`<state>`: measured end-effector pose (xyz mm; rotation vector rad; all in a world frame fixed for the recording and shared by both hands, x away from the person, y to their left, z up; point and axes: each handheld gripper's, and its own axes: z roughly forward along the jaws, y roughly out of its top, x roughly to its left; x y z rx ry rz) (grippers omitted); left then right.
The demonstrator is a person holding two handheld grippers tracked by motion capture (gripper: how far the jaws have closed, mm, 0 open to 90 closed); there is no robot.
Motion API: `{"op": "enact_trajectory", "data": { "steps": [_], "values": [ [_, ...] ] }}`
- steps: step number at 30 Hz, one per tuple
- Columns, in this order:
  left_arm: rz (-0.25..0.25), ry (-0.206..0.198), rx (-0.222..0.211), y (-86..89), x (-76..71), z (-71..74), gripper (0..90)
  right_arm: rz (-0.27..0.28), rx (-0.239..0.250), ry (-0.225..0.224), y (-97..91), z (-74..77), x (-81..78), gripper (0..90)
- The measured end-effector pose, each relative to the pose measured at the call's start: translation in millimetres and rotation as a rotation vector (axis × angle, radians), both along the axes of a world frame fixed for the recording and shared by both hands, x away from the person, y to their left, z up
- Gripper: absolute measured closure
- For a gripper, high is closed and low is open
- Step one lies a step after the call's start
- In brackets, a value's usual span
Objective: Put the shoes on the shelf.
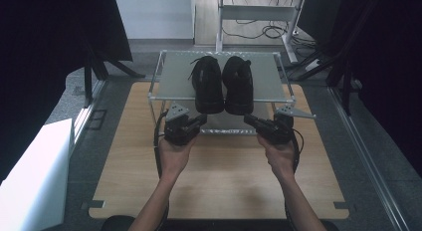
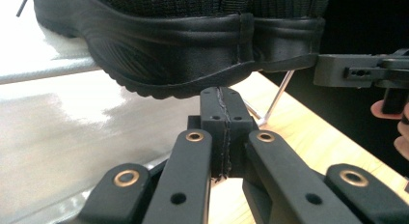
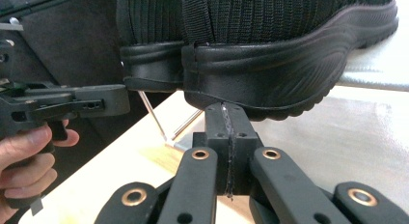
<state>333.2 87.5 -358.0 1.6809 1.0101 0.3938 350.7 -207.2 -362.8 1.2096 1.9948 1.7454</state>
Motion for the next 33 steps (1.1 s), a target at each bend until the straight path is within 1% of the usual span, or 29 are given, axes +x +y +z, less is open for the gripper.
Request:
{"op": "enact_trajectory", "data": {
  "steps": [1, 3, 6, 8, 10, 12, 14, 15, 16, 17, 19, 20, 21, 23, 24, 31, 32, 33],
  "values": [
    [0.002, -0.004, -0.002, -0.5, 0.4, 0.9, 89.6, -0.002, -0.001, -0.005, 0.3, 0.6, 0.2, 90.0],
    [0.004, -0.007, 0.002, -0.9, 2.1, 3.2, 89.5, -0.015, -0.020, -0.017, 2.6, 2.3, 1.1, 90.0],
    [0.009, -0.005, 0.020, -2.3, 6.3, 5.1, 89.5, -0.026, -0.021, -0.016, 4.0, 1.8, 3.5, 90.0],
    [0.009, 0.005, 0.013, -2.3, 11.2, 4.0, 89.5, -0.041, -0.023, -0.014, 5.3, 0.7, 7.3, 90.0],
    [0.013, 0.006, 0.015, -2.6, 13.5, 3.6, 89.5, -0.046, -0.028, -0.012, 5.9, 0.2, 9.1, 90.0],
    [0.017, 0.015, 0.012, -2.9, 18.9, 3.3, 89.5, -0.057, -0.021, -0.005, 7.1, -1.4, 14.4, 90.0],
    [0.019, 0.018, 0.015, -3.4, 21.0, 3.1, 89.5, -0.063, -0.023, -0.004, 8.0, -1.9, 17.5, 90.0],
    [0.022, 0.019, 0.014, -3.6, 22.9, 2.9, 89.5, -0.067, -0.017, 0.002, 8.5, -1.9, 19.2, 90.0],
    [0.025, 0.026, 0.012, -3.8, 26.9, 2.8, 89.6, -0.068, -0.014, 0.001, 8.6, -2.2, 21.3, 90.0],
    [0.025, 0.026, 0.012, -3.8, 26.9, 2.8, 89.6, -0.068, -0.014, 0.001, 8.6, -2.2, 21.3, 90.0],
    [0.030, 0.031, 0.019, -4.6, 31.0, 2.6, 89.5, -0.077, -0.016, 0.006, 10.5, -2.3, 25.4, 90.0],
    [0.031, 0.041, 0.009, -4.6, 35.3, 2.6, 89.5, -0.080, -0.006, 0.010, 11.0, -3.0, 28.4, 90.0],
    [0.031, 0.041, 0.009, -4.6, 35.3, 2.6, 89.5, -0.080, -0.006, 0.010, 11.0, -3.0, 28.4, 90.0],
    [0.036, 0.047, 0.016, -5.3, 39.9, 2.4, 89.5, -0.091, -0.008, 0.018, 12.6, -3.5, 32.3, 90.0],
    [0.035, 0.051, 0.011, -5.4, 42.1, 2.5, 89.5, -0.093, -0.006, 0.017, 12.8, -4.1, 34.2, 90.0],
    [0.049, 0.074, 0.020, -7.7, 56.1, 3.0, 89.5, -0.119, -0.005, 0.034, 16.7, -5.5, 47.5, 90.0],
    [0.052, 0.080, 0.018, -7.7, 58.9, 2.9, 89.5, -0.123, 0.005, 0.043, 17.1, -6.6, 51.4, 90.0],
    [0.052, 0.080, 0.018, -7.7, 58.9, 2.9, 89.5, -0.123, 0.005, 0.043, 17.1, -6.6, 51.4, 90.0]
  ]
}}
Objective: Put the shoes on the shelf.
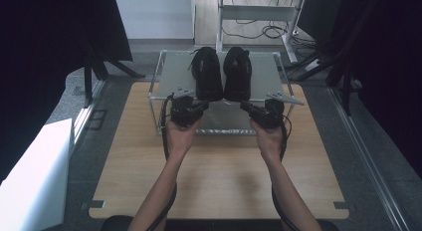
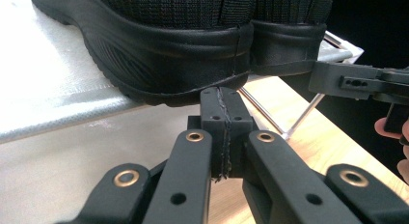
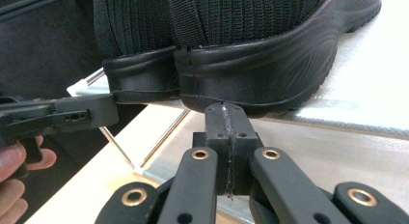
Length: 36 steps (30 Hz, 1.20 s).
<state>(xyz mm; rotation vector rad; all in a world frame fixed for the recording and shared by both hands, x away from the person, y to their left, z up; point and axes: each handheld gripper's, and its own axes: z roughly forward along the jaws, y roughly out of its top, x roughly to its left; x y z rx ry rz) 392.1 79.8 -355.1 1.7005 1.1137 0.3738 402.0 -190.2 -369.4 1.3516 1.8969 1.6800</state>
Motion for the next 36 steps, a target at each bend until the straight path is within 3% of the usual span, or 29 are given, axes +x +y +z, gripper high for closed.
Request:
{"op": "enact_trajectory", "data": {
  "steps": [21, 28, 32, 36],
  "values": [
    [0.037, 0.059, -0.002, -5.4, 25.0, -5.7, 89.5, -0.034, 0.017, 0.053, 5.3, -5.9, 22.1, 90.0],
    [0.017, 0.059, -0.013, -11.2, 26.5, -5.7, 89.3, -0.027, 0.020, 0.056, 4.7, -6.0, 22.4, 89.9],
    [0.015, 0.042, -0.019, -10.5, 22.2, -5.1, 80.4, -0.002, 0.038, 0.053, 1.0, -3.7, 19.3, 89.2],
    [0.016, 0.024, -0.019, -7.7, 15.4, -6.3, 64.5, 0.026, 0.026, 0.043, -2.3, -1.3, 13.9, 82.0]
  ]
}}
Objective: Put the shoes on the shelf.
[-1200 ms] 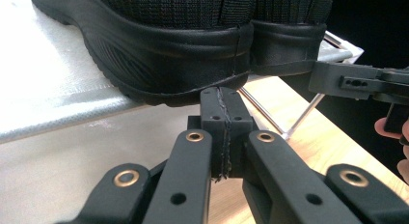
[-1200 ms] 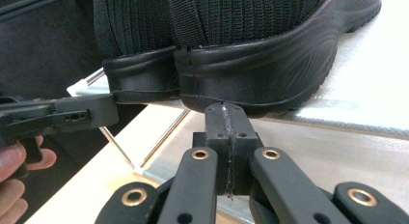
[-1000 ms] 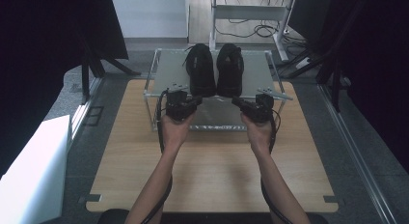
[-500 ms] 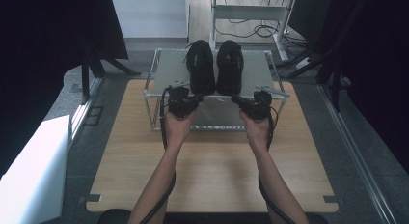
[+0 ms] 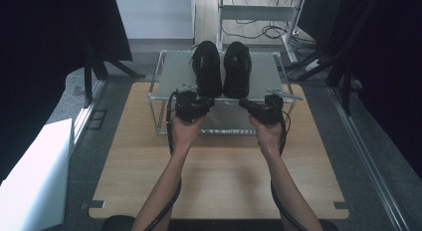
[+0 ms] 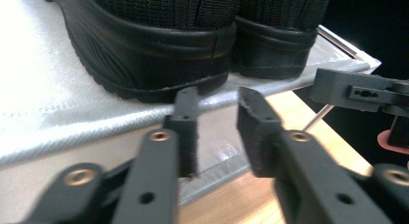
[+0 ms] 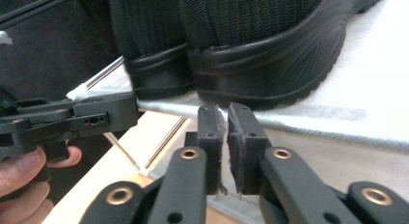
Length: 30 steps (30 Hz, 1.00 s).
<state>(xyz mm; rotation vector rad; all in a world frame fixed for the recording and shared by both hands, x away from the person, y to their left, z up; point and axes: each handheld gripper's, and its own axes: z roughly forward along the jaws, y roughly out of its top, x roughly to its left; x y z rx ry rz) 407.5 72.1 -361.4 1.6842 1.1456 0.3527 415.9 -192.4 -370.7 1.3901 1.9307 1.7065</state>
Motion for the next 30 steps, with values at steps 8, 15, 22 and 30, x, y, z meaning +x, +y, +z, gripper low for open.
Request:
{"op": "enact_trajectory", "data": {
  "steps": [8, 15, 22, 30],
  "values": [
    [-0.025, 0.014, 0.041, 4.3, -11.7, -8.6, 38.9, 0.035, -0.041, -0.018, -4.2, -2.8, -12.1, 58.9],
    [-0.008, 0.024, 0.058, 17.3, -24.9, -16.3, 24.0, 0.086, -0.111, -0.026, -10.2, -10.4, -22.9, 45.1],
    [0.017, 0.010, 0.130, 28.3, -42.5, -21.0, 13.6, 0.103, -0.168, -0.047, -19.3, -17.1, -35.5, 30.1],
    [-0.007, -0.023, 0.210, 34.5, -67.0, -21.8, 2.8, 0.108, -0.233, -0.048, -35.4, -22.6, -49.5, 15.0]
  ]
}}
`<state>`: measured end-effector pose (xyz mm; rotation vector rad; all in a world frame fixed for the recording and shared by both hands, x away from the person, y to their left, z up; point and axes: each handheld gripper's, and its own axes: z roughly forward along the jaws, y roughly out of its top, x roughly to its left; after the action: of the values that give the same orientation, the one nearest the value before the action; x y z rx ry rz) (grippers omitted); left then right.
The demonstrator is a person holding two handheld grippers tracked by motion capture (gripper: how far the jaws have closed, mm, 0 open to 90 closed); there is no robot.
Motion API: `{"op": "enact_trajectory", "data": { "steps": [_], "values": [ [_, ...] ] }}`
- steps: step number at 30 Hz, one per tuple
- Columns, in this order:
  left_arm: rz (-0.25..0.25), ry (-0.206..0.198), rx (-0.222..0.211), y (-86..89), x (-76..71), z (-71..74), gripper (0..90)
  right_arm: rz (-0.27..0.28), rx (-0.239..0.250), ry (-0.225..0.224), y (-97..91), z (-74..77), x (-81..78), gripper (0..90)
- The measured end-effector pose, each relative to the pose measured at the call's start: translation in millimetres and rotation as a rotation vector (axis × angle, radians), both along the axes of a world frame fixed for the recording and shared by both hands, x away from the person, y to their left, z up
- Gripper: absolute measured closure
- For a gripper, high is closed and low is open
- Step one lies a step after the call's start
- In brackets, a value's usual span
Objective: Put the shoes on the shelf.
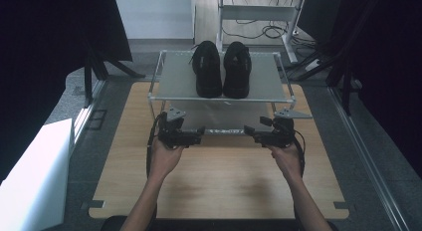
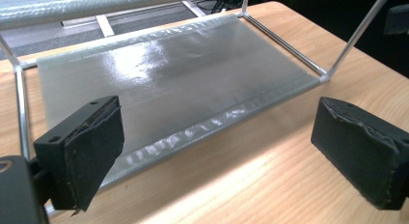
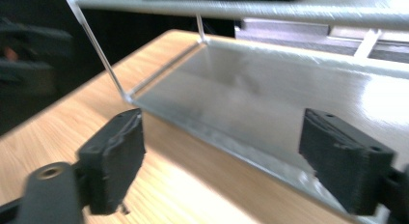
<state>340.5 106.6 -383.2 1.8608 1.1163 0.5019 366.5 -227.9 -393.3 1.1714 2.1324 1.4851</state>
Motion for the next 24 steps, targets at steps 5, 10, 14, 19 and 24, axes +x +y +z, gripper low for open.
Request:
{"op": "enact_trajectory", "data": {
  "steps": [5, 10, 14, 19, 24],
  "values": [
    [-0.019, 0.021, 0.016, 5.4, -13.5, -4.3, 0.0, 0.017, -0.059, 0.001, -15.7, -3.5, -11.8, 12.8],
    [-0.049, 0.022, 0.012, 15.3, -28.9, -12.2, 0.0, 0.024, -0.091, 0.006, -33.0, -8.6, -22.4, 8.9],
    [-0.054, 0.019, 0.017, 22.7, -40.1, -19.8, 0.0, 0.024, -0.101, 0.027, -44.7, -15.9, -32.2, 2.8],
    [-0.051, 0.016, 0.039, 29.5, -53.5, -33.5, 0.0, 0.009, -0.113, 0.038, -56.4, -28.3, -44.0, 0.0],
    [-0.056, 0.026, 0.058, 31.7, -64.0, -51.7, 0.0, -0.011, -0.146, 0.042, -62.3, -43.2, -54.8, 0.0]
  ]
}}
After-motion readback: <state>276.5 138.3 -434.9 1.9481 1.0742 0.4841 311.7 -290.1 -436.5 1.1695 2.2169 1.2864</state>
